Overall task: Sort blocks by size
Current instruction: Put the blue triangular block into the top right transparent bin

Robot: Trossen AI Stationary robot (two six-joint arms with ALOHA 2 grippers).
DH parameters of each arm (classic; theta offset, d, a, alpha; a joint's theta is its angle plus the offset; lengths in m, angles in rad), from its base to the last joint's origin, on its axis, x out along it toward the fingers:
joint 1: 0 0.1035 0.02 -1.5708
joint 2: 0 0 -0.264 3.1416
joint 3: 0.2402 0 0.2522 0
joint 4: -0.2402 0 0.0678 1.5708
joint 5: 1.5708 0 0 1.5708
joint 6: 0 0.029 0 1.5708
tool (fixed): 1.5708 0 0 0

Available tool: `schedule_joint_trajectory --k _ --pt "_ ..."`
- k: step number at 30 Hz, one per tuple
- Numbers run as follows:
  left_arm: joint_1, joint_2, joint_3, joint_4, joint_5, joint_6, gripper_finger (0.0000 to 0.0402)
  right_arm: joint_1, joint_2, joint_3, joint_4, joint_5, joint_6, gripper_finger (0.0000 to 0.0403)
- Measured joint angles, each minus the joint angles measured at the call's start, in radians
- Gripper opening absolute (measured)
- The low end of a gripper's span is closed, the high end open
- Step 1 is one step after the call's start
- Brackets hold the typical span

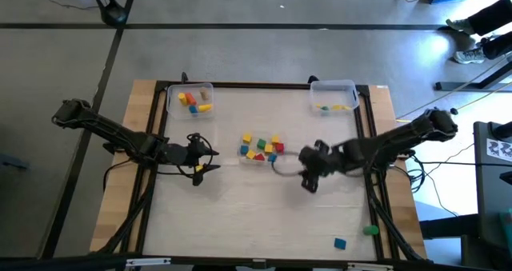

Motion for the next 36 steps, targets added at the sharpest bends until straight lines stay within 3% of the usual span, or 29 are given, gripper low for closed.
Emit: schedule_joint_trajectory --k 9,25,30,36 --pt "0.000 0.000 0.000 0.001 -0.001 -0.038 0.0221 0.238 0.111 0.003 0.169 -0.010 0.052 0.0207" --pt "0.000 0.000 0.000 0.025 -0.005 -0.060 0.0221 0.549 0.138 0.123 0.093 0.016 0.599 0.0207" --pt "0.000 0.000 0.000 0.049 -0.010 -0.037 0.0221 0.600 0.174 0.123 0.036 0.003 0.686 0.0207" --pt "0.000 0.000 0.000 0.058 -0.014 -0.037 0.0221 0.639 0.255 0.123 -0.074 -0.088 0.766 0.0207"
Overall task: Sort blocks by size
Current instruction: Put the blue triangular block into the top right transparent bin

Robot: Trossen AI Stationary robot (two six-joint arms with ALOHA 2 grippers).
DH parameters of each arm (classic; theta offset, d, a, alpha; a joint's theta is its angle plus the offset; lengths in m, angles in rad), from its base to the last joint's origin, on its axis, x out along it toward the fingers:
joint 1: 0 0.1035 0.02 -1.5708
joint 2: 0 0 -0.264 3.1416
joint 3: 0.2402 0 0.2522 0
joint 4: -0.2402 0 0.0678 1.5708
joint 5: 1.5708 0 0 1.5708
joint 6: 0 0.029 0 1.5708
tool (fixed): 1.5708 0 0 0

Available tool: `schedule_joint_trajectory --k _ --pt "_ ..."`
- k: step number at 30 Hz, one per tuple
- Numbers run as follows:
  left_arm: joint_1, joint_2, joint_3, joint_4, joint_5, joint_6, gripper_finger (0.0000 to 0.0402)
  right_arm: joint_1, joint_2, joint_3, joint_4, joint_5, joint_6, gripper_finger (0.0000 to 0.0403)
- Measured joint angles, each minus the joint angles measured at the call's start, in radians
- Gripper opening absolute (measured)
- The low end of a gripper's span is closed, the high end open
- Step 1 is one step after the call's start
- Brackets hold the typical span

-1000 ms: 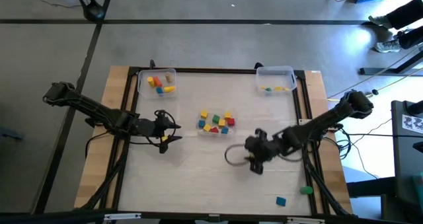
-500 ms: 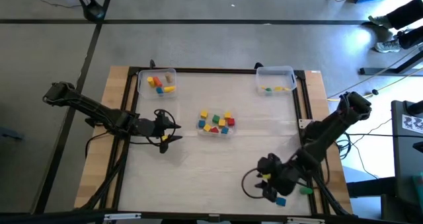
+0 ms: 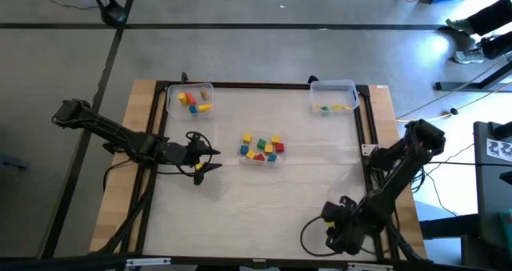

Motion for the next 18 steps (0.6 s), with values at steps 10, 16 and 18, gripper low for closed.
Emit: schedule_joint_trajectory --k 10,16,18 --pt "0.000 0.000 0.000 -0.002 0.000 0.002 0.0221 0.071 0.076 -0.001 0.069 -0.150 0.141 0.0207" --pt "0.000 0.000 0.000 -0.002 0.000 0.030 0.0221 0.136 0.078 -0.001 0.072 -0.135 0.229 0.0207" --pt "0.000 0.000 0.000 -0.002 0.000 0.045 0.0221 0.155 0.078 -0.001 0.071 -0.117 0.230 0.0207"
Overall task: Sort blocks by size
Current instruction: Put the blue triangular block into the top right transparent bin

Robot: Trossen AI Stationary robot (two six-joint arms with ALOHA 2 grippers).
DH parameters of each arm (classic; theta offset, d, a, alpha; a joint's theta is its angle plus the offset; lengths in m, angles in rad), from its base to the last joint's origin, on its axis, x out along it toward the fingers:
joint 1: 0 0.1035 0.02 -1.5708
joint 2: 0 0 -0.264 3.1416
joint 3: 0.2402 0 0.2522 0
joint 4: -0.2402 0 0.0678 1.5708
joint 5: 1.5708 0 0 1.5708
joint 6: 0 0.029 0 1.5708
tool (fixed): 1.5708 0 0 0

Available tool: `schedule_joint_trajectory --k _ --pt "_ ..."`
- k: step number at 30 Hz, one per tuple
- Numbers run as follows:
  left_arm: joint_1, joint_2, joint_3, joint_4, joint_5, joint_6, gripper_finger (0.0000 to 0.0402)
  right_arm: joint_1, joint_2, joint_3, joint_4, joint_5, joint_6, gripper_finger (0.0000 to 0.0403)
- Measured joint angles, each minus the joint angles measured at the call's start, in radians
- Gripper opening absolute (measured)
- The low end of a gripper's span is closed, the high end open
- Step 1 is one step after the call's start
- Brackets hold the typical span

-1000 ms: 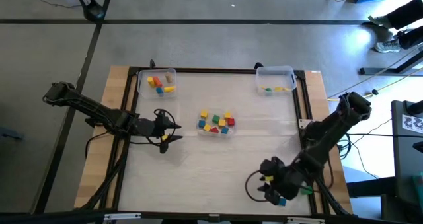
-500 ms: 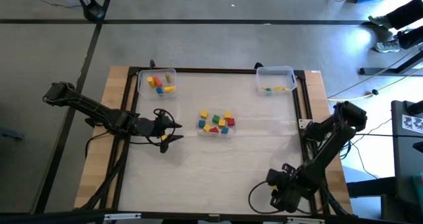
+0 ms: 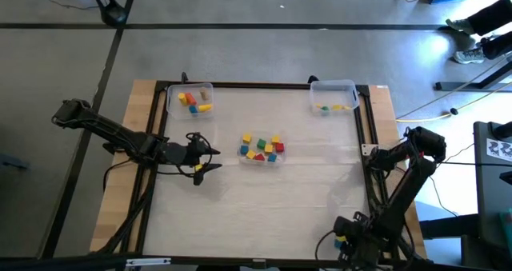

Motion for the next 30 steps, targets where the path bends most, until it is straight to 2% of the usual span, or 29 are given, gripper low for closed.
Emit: schedule_joint_trajectory --k 4,14,22,30 --pt "0.000 0.000 0.000 -0.004 0.000 0.021 0.0221 0.019 0.026 0.000 -0.015 0.034 -0.029 0.0207" --pt "0.000 0.000 0.000 -0.009 0.001 0.042 0.0221 0.021 0.108 0.002 0.005 0.022 -0.079 0.0207" --pt "0.000 0.000 0.000 -0.010 0.001 0.041 0.0221 0.021 0.121 -0.001 0.003 0.120 -0.142 0.0207" --pt "0.000 0.000 0.000 -0.014 0.001 0.041 0.0221 0.018 0.150 0.000 -0.017 0.131 -0.153 0.0207"
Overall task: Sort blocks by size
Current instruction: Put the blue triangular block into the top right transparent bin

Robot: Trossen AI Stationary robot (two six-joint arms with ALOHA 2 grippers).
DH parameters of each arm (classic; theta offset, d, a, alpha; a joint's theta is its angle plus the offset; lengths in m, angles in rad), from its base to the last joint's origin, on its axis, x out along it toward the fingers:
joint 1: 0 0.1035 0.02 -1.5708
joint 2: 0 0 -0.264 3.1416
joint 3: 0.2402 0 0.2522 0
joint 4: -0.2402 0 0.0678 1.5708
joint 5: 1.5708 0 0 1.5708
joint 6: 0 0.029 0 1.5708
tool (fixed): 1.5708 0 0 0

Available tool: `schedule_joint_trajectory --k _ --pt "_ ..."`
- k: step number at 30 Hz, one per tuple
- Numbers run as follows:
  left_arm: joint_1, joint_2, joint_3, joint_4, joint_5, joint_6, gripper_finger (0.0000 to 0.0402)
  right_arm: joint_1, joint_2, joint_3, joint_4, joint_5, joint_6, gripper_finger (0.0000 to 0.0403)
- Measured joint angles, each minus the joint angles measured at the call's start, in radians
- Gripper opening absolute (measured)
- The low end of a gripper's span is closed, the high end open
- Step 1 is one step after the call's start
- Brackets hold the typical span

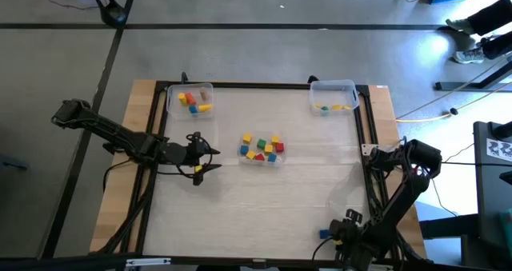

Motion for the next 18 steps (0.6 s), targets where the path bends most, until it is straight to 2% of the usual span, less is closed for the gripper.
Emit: schedule_joint_trajectory --k 10,18 --pt "0.000 0.000 0.000 0.000 0.000 -0.003 0.0221 -0.068 -0.008 0.000 0.060 -0.030 0.161 0.0207" --pt "0.000 0.000 0.000 0.001 0.000 -0.009 0.0221 -0.159 -0.008 0.000 0.129 -0.108 0.294 0.0207"
